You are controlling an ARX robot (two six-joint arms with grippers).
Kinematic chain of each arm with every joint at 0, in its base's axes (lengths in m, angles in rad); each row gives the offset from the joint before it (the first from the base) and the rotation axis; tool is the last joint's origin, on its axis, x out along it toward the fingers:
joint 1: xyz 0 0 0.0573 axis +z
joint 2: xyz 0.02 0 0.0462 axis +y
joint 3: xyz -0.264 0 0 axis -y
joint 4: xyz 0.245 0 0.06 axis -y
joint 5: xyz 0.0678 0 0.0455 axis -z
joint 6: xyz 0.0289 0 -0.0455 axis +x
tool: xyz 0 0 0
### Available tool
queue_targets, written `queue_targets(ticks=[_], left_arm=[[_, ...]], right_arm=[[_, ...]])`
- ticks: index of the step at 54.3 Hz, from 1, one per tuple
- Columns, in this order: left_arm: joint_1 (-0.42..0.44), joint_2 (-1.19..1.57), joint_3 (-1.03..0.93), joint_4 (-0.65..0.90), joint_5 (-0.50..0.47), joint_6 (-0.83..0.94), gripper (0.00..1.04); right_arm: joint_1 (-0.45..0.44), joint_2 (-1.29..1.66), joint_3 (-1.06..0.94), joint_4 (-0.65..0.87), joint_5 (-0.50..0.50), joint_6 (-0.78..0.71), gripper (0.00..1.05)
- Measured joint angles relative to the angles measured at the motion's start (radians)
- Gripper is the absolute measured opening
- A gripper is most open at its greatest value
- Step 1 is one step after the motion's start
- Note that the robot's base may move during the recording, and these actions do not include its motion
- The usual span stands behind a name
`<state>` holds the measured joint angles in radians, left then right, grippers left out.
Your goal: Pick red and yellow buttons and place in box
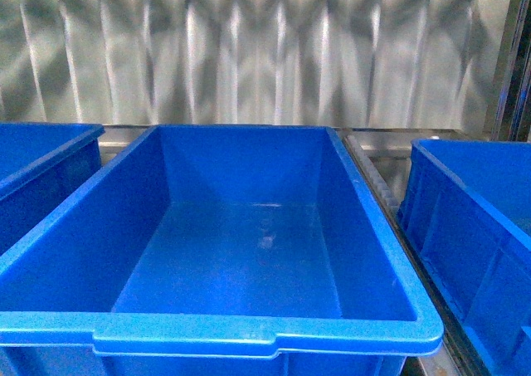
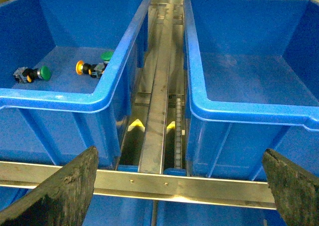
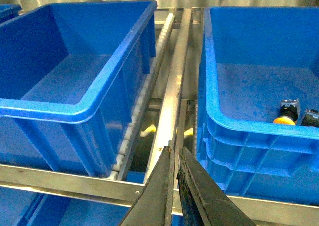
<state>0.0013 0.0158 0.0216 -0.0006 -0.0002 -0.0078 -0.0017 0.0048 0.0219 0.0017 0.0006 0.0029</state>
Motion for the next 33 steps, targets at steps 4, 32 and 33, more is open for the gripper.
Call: queue_targets(ticks=[4, 32, 33], left_arm=[[0.0, 0.0, 0.0, 0.0, 0.0, 0.0, 0.97], [0.0, 0.0, 0.0, 0.0, 0.0, 0.0, 0.97], [0.0, 0.0, 0.0, 0.0, 0.0, 0.0, 0.97]], right_arm=[[0.0, 0.0, 0.0, 0.0, 0.0, 0.0, 0.18], [0.0, 0.0, 0.0, 0.0, 0.0, 0.0, 0.99], [0.0, 0.0, 0.0, 0.0, 0.0, 0.0, 0.98]])
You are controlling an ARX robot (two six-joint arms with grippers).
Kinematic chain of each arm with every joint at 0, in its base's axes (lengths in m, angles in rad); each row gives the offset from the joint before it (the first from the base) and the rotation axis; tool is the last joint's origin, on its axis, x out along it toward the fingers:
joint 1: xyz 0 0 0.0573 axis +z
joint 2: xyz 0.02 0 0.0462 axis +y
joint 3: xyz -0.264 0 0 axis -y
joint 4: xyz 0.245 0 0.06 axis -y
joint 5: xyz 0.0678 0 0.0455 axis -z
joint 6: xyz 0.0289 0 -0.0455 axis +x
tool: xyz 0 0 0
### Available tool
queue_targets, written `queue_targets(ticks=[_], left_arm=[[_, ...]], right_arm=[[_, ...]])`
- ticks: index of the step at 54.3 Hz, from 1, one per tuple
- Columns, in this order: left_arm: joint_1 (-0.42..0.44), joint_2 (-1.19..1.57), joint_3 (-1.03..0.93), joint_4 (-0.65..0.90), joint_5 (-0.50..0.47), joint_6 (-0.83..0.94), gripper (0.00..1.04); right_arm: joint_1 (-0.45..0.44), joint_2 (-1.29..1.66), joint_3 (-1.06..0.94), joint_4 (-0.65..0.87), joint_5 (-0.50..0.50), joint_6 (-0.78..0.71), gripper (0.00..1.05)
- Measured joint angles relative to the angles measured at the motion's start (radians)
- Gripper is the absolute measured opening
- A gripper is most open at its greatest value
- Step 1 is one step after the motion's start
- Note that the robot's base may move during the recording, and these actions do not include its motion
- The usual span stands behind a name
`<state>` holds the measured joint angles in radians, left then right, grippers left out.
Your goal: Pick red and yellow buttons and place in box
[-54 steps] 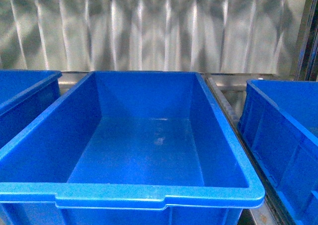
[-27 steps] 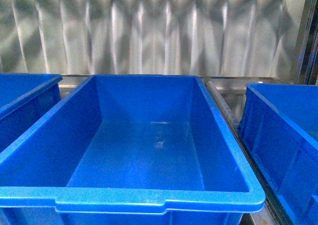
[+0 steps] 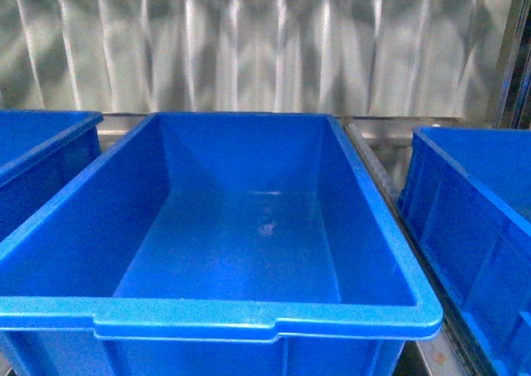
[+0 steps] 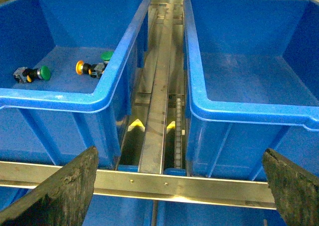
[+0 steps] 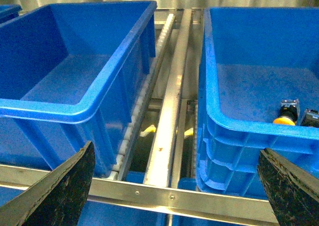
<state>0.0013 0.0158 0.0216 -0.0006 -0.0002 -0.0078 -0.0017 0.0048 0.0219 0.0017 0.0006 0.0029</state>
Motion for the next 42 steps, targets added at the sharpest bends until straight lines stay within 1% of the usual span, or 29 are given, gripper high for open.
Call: queue_targets(ticks=[42], left_arm=[[0.0, 0.0, 0.0, 0.0, 0.0, 0.0, 0.97]], right_arm=[[0.0, 0.0, 0.0, 0.0, 0.0, 0.0, 0.98]])
